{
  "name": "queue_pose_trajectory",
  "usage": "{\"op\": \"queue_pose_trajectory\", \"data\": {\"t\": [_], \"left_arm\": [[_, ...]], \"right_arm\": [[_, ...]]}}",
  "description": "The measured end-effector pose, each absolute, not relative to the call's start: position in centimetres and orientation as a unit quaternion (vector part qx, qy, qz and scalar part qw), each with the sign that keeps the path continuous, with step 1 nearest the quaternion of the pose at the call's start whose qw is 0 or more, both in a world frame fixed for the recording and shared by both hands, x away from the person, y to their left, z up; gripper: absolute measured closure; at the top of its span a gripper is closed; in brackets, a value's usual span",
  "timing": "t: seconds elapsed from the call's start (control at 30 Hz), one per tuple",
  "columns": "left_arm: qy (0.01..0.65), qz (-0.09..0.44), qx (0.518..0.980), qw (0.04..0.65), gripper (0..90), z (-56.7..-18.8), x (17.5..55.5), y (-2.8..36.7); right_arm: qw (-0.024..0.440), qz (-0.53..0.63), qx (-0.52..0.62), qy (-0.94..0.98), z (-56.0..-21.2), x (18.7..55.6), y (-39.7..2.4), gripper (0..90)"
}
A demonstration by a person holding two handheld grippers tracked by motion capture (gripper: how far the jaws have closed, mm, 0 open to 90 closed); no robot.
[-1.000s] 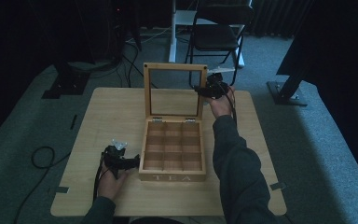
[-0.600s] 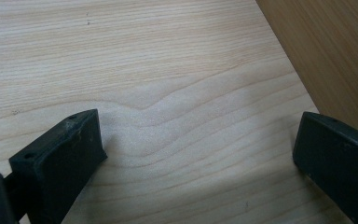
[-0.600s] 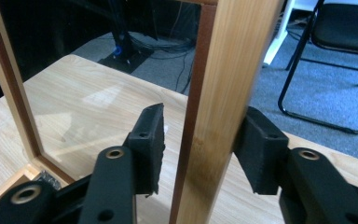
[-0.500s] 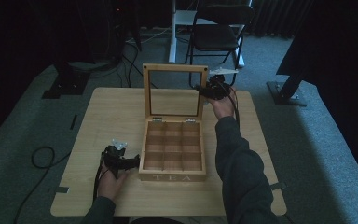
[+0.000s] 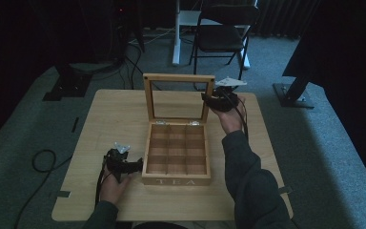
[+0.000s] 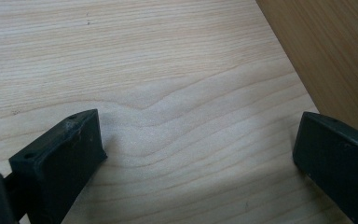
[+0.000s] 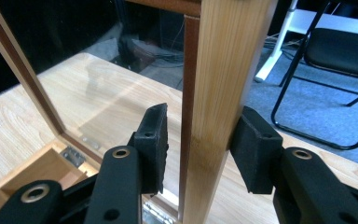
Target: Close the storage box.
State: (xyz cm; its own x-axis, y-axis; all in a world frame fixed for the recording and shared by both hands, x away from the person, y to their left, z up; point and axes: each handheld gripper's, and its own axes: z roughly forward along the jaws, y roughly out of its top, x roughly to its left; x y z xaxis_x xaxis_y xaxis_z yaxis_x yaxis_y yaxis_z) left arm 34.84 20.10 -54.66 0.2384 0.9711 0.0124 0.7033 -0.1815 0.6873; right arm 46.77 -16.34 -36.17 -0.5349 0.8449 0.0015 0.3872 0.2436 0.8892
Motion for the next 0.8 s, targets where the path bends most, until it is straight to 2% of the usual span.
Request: {"op": "queue_pose_trajectory", "data": {"t": [0.4,0.8], "left_arm": [[0.571,0.233,0.733,0.288,1.6,-54.7,34.8,20.1],[0.571,0.232,0.733,0.287,1.6,-54.6,34.8,20.1]], "right_arm": [[0.268,0.447,0.402,0.753,-36.2,44.0,-16.0,54.8],[0.261,0.449,0.394,0.758,-36.3,42.4,-16.2,53.4]]}}
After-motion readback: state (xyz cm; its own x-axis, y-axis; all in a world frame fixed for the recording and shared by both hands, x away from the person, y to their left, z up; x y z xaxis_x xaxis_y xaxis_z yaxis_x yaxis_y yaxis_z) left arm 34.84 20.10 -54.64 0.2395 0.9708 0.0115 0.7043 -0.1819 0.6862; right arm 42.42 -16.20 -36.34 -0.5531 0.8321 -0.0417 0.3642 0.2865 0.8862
